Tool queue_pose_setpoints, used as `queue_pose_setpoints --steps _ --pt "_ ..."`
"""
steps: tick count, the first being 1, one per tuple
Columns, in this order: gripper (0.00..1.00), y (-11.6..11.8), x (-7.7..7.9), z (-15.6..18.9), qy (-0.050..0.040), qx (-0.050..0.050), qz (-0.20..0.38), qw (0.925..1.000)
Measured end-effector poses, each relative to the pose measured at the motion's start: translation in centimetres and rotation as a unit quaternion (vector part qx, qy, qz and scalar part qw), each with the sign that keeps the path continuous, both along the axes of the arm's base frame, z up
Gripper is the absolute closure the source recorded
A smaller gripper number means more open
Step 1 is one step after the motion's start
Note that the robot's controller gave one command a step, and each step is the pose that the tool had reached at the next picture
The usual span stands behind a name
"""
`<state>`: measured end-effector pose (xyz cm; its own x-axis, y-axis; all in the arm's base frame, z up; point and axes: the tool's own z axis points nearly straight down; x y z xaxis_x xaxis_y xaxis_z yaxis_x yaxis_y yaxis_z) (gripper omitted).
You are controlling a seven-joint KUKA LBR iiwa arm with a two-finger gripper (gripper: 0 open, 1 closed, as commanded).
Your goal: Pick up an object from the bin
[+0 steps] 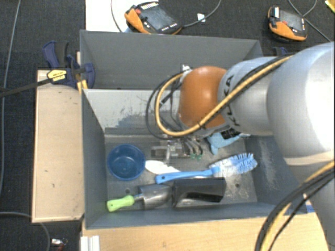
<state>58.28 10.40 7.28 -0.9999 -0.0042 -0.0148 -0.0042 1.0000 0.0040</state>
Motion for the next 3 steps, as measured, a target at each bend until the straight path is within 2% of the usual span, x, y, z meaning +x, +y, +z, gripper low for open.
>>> queue_pose_setpoints --steps 1,2,3 --pt "1.0 0.0 0.0 0.0 0.0 0.0 0.0 1.0" --pt "1.0 0.0 -0.3 3.4 0.0054 -0.001 -0.001 1.0" --pt "1.0 0.0 0.0 6.8 -0.0008 0.0 -0.001 1.0"
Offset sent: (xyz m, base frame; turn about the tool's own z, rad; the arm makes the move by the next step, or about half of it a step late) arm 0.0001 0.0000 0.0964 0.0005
